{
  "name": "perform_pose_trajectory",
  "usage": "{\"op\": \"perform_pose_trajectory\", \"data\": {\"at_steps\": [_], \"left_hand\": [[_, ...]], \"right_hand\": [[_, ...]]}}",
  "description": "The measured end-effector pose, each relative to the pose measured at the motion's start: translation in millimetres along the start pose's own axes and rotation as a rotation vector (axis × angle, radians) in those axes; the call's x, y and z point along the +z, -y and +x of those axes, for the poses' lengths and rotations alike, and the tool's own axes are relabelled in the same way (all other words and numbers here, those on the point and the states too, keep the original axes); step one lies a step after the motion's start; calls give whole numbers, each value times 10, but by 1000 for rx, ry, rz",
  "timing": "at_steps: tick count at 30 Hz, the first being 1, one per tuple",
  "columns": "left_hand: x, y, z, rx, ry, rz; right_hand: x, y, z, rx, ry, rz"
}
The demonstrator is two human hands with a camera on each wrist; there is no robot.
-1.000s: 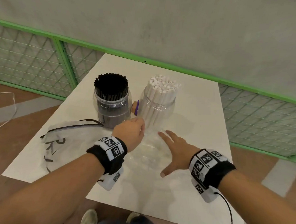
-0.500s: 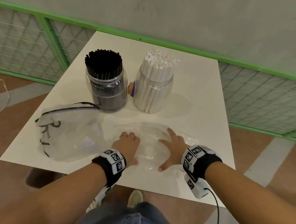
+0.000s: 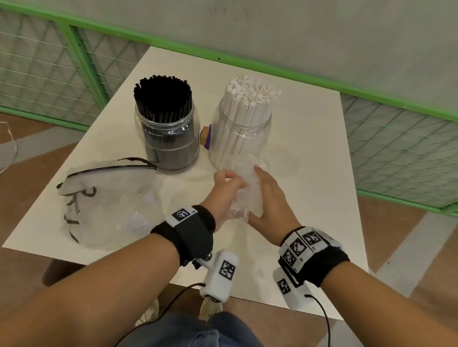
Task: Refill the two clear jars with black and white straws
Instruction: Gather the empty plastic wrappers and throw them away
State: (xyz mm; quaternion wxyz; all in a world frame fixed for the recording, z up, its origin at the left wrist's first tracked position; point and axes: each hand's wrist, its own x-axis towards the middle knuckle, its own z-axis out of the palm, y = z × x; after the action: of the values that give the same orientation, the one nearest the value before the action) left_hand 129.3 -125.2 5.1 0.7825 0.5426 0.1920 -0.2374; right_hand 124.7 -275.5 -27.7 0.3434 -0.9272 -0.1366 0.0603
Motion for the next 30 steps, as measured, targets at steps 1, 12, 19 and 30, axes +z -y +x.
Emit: {"op": "perform_pose_trajectory", "data": {"at_steps": [1,12,19,30], "left_hand": [[19,-29,-26,-31,54,-106],[-303,-310,-92,112,84,-190],[-505,-575,-280,147,213,-91],[-1349,-838,-544,882,-128,1382]], "right_hand": [[1,17,9,-45,30,4],[-277,402,170,-40,36,150],[-179,739,366,68,88,329],[17,1555,750,-104,133,35]]}}
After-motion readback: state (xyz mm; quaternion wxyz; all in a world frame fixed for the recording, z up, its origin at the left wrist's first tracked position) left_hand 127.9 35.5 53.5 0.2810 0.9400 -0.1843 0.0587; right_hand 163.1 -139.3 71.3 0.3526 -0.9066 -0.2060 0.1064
